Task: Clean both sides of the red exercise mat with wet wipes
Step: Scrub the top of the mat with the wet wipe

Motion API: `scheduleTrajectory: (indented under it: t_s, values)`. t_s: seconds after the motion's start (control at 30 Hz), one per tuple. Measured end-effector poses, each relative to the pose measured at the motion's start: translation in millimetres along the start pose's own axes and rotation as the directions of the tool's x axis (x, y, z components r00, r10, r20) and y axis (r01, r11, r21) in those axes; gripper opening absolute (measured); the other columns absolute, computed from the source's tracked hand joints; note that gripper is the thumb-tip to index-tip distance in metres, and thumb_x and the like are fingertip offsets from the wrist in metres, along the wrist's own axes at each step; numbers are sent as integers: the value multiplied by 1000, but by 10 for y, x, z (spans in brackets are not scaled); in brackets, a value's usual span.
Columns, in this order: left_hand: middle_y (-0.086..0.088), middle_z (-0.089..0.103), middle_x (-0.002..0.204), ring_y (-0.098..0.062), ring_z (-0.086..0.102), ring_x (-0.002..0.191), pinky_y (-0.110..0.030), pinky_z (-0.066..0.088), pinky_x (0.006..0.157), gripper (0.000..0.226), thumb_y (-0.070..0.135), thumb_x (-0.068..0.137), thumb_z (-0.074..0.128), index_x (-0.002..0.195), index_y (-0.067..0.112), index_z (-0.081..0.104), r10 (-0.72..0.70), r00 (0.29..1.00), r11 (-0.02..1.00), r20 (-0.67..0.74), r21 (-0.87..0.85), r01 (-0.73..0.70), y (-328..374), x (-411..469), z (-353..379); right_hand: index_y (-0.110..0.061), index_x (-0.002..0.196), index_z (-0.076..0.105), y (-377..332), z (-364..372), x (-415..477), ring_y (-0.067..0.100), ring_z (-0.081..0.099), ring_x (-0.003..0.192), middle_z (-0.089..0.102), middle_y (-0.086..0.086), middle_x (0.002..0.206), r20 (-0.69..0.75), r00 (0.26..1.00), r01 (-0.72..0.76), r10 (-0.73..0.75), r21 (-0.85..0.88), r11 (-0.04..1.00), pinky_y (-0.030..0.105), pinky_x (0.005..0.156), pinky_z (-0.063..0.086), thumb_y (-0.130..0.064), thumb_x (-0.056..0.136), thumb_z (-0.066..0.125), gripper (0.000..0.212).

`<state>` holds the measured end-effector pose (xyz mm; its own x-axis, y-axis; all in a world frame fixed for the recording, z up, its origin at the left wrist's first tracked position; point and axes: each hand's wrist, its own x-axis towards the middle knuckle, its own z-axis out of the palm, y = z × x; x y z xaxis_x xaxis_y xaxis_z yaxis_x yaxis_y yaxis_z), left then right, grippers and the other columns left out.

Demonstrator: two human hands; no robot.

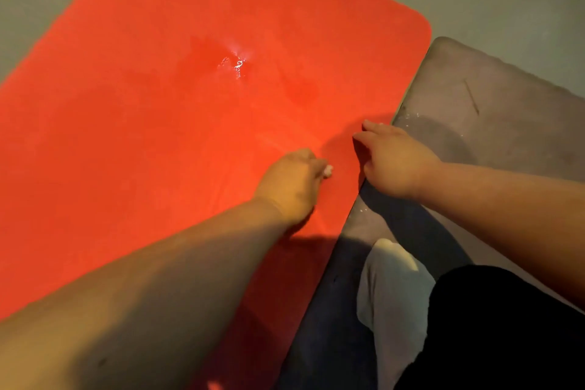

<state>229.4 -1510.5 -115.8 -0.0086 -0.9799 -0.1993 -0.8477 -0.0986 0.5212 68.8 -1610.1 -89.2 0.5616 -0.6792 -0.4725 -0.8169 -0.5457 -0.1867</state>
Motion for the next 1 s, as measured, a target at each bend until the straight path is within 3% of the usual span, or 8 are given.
scheduleTrajectory:
  t_s: [0.1,0.2,0.27,0.37,0.47,0.67,0.87,1.0]
  values:
    - [-13,63,118,-31,56,108,-31,36,90,39,23,94,45,127,12,60,106,992,988,72,-121,-97,108,-263,24,-13,131,52,-51,30,-27,35,45,121,49,14,128,-57,998,35,-32,45,998,37,106,34,-15,74,57,58]
    - [-12,55,128,-34,50,117,-35,35,98,47,28,88,49,133,17,54,39,997,997,-67,74,-34,-275,-293,-245,-23,127,57,-200,114,-70,30,50,110,52,8,120,-69,993,105,-98,112,988,39,97,42,-26,78,61,49]
    - [-14,33,149,-37,31,135,-46,28,108,69,49,86,58,146,27,34,-198,980,937,-36,286,200,-563,-291,-436,-19,113,65,-333,182,-134,28,55,99,52,8,111,-25,991,132,-130,107,985,39,86,47,-34,85,59,33]
    - [-10,-12,160,-43,-5,145,-64,20,110,112,72,70,65,151,39,-4,-572,801,800,176,338,496,-753,-242,-617,-14,102,64,-514,307,-281,27,57,92,50,7,103,-16,969,246,-246,78,966,37,79,47,-33,88,55,26]
    - [-16,-19,158,-51,-6,142,-58,20,114,117,72,70,65,151,36,-13,-577,776,800,254,369,474,-740,-154,-664,-23,114,59,-630,390,-390,21,54,96,50,3,106,-3,938,344,-347,138,929,34,79,46,-31,88,57,28]
    - [-18,-23,156,-53,-8,141,-57,21,111,117,66,74,66,150,34,-17,-588,761,795,275,372,480,-696,-129,-677,-23,110,67,-623,262,-133,27,57,103,56,3,107,40,929,370,-369,-32,928,34,78,47,-21,92,50,25]
    - [-14,-23,157,-47,-10,143,-64,30,106,117,65,71,69,149,39,-15,-599,755,791,269,344,506,-714,-141,-667,-7,101,69,176,-146,322,35,57,93,50,13,105,-231,968,-99,103,27,995,41,83,48,-14,87,53,22]
    - [-15,-21,157,-48,-9,142,-64,31,105,119,65,70,71,150,39,-13,-597,757,793,265,337,508,-733,-125,-656,-6,91,71,-143,82,134,35,57,89,57,14,94,-248,962,132,-114,55,990,39,80,48,-27,93,51,28]
